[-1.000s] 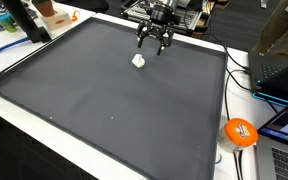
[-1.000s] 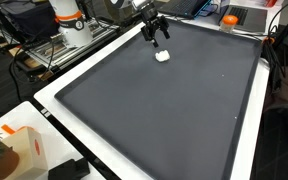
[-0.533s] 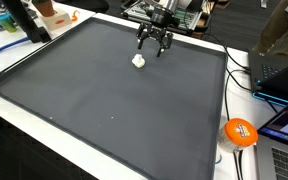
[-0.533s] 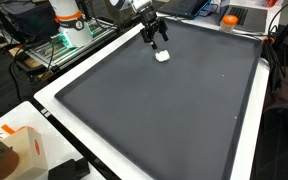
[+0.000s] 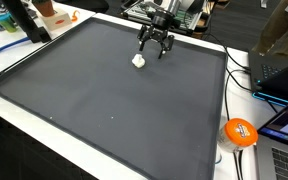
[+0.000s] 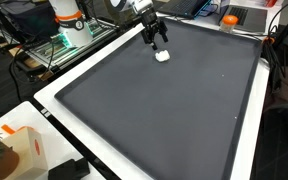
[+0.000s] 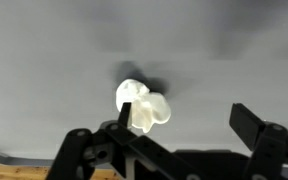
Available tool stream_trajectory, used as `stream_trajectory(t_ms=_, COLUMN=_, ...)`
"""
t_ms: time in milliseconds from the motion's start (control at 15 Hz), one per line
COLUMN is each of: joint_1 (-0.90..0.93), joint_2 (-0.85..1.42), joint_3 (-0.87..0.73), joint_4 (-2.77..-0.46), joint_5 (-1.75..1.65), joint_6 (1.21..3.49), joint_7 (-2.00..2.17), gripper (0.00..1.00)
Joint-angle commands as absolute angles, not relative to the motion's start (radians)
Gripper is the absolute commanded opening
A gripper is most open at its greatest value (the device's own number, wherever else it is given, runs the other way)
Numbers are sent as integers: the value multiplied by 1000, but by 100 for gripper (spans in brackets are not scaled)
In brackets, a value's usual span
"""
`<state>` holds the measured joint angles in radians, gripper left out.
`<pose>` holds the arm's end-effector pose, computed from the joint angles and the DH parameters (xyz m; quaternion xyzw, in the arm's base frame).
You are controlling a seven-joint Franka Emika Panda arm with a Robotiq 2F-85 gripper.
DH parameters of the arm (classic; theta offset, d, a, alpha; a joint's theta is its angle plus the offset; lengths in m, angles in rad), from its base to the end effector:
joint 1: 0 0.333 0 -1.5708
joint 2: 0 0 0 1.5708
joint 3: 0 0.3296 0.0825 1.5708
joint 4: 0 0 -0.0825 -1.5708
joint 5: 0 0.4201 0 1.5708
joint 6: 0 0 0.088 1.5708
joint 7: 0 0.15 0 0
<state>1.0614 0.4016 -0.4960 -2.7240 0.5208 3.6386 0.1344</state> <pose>0.4226 0.1517 0.1341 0.9470 -0.0075 0.3199 0.0296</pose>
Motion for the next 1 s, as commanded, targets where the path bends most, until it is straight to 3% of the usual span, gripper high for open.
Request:
stream_trajectory(t_ms=0, joint_1=1055, joint_2=301, joint_3=-539, joint_4=-2750, joint_5=515, joint_6=3546, joint_7=87, gripper=100)
stream_trajectory(t_ms=533, joint_1=1107, joint_2=-8, joint_3=-932, joint_4=-2626, joint_5=402, joint_6=3018, joint_7=-293, gripper=100)
stream_trajectory(t_ms=600, joint_1=1090, joint_2=-47, joint_3=-949, joint_4=-2590, joint_5=351, joint_6=2937, joint_7=-297, gripper=100)
stream_trajectory(t_ms=667, joint_1=890, joint_2=-91, joint_3=-785, joint_4=-2554, joint_5=247, joint_6=2860, joint_7=-240, gripper=100)
stream_trajectory(t_ms=733, joint_1=850, joint_2=-136, joint_3=-758, joint_4=-2527, joint_5=219, joint_6=2777, joint_7=-241, gripper=100)
stream_trajectory(t_ms=800, joint_1=949, joint_2=-179, joint_3=-864, joint_4=-2508, joint_5=215, joint_6=2698, joint_7=-252, gripper=100)
stream_trajectory(t_ms=933, joint_1=919, joint_2=-224, joint_3=-851, joint_4=-2445, joint_5=231, joint_6=2529, joint_7=-258, gripper=100)
